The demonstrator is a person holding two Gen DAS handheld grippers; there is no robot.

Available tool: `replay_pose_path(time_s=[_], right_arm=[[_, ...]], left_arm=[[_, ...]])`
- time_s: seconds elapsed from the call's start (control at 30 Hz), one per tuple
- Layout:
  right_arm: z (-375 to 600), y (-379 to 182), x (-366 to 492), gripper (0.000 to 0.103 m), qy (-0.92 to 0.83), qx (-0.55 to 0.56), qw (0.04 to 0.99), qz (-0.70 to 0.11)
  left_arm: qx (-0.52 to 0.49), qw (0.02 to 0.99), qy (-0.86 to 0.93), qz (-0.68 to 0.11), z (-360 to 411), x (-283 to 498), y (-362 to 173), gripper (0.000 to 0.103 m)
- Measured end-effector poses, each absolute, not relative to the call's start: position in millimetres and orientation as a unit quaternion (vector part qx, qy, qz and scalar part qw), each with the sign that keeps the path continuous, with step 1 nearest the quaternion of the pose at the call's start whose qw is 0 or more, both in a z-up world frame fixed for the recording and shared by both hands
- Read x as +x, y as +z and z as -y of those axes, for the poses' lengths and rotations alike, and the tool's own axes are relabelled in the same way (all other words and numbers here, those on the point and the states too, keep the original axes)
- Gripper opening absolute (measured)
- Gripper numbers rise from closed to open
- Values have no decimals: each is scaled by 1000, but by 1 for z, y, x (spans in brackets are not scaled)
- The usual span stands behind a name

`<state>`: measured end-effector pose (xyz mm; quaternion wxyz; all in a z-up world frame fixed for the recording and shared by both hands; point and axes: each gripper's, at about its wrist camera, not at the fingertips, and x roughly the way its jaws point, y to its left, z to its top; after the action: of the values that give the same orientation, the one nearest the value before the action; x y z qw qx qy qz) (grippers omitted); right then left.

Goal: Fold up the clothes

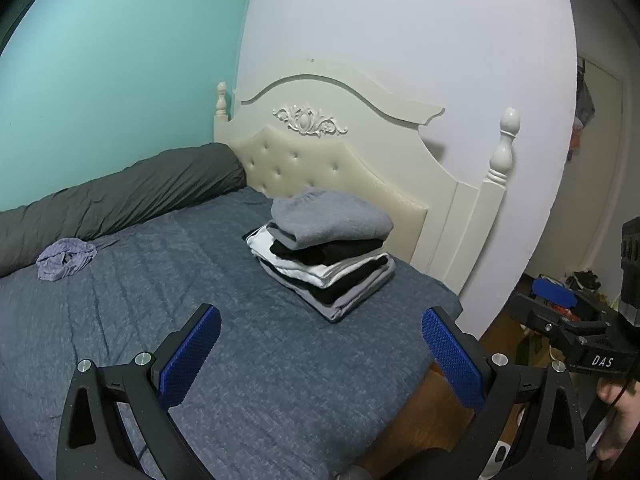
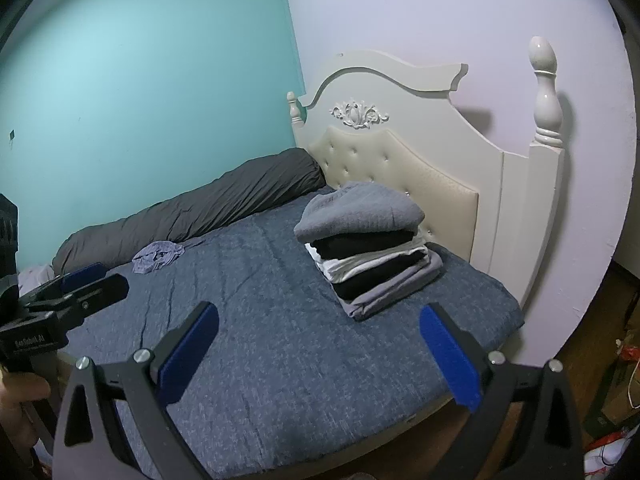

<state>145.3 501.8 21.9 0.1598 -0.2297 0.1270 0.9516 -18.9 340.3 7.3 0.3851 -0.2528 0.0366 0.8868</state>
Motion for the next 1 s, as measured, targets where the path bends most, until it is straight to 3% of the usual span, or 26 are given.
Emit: replay_pose_path(time_s=[1.0], right_arm=[[-481,12,170,102,950,-216,188,-125]], left_arm=[[-248,387,888,-28,-318,2,-10,103]])
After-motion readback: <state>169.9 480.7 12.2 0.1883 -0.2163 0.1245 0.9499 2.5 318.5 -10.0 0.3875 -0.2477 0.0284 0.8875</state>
